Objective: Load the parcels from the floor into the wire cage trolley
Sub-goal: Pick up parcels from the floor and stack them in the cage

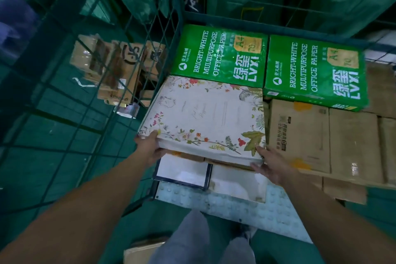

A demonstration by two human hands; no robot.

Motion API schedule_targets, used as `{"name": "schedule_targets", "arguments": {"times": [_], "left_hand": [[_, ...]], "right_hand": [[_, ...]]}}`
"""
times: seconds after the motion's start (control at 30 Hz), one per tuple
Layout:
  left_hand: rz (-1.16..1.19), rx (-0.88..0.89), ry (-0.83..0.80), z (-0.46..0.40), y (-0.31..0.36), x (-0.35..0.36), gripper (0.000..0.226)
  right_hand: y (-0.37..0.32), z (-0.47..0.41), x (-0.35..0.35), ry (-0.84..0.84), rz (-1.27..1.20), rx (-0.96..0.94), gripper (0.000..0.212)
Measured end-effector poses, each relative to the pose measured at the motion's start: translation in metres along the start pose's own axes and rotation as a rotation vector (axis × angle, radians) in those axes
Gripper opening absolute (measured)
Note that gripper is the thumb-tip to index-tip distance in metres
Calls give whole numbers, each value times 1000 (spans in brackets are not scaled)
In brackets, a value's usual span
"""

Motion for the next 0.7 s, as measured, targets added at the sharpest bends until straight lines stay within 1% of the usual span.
{"name": "schedule_targets", "arguments": {"times": [0.07, 0.13, 0.23, 0.3, 0.4, 0.5, 0.57, 0.6, 0.63, 0.7], "left_hand": [[-111, -25, 21, -20, 0, -2, 56], [-247, -59, 25, -39, -2, -6, 46], [-402, -42, 44, -58, -3, -9, 48], [-464, -8, 75, -74, -2, -6, 47], [-420, -21, 73, -87, -5, 4, 28], [-379, -40, 80, -92, -13, 8, 28], [-357, -58, 59, -92, -21, 7, 22], [-341, -68, 50, -91, -25, 6, 17], [-319, -77, 37, -91, -28, 5, 14], [-282, -99, -1, -91, -35, 4, 15]], "right_hand": [[5, -14, 7, 21, -19, 2, 53], [12, -27, 14, 21, -20, -13, 61], [18, -42, 25, 40, -6, -50, 63], [19, -45, 33, 77, 14, -60, 60], [25, -59, 38, 146, 27, -24, 47], [29, -63, 42, 186, -7, -8, 40], [31, -66, 43, 219, -43, -16, 31], [34, -68, 44, 223, -50, -20, 31], [37, -71, 44, 222, -60, -25, 36], [44, -77, 44, 222, -83, -33, 44]]}}
Point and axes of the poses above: each hand's wrist, its own z-axis away from the middle knuckle, its own x-axis out of the palm, y = z × x, the point moved 4 cm from there along -z, towards the middle knuckle, and after that the axes turned 1 degree about y, right-handed, at the moved point
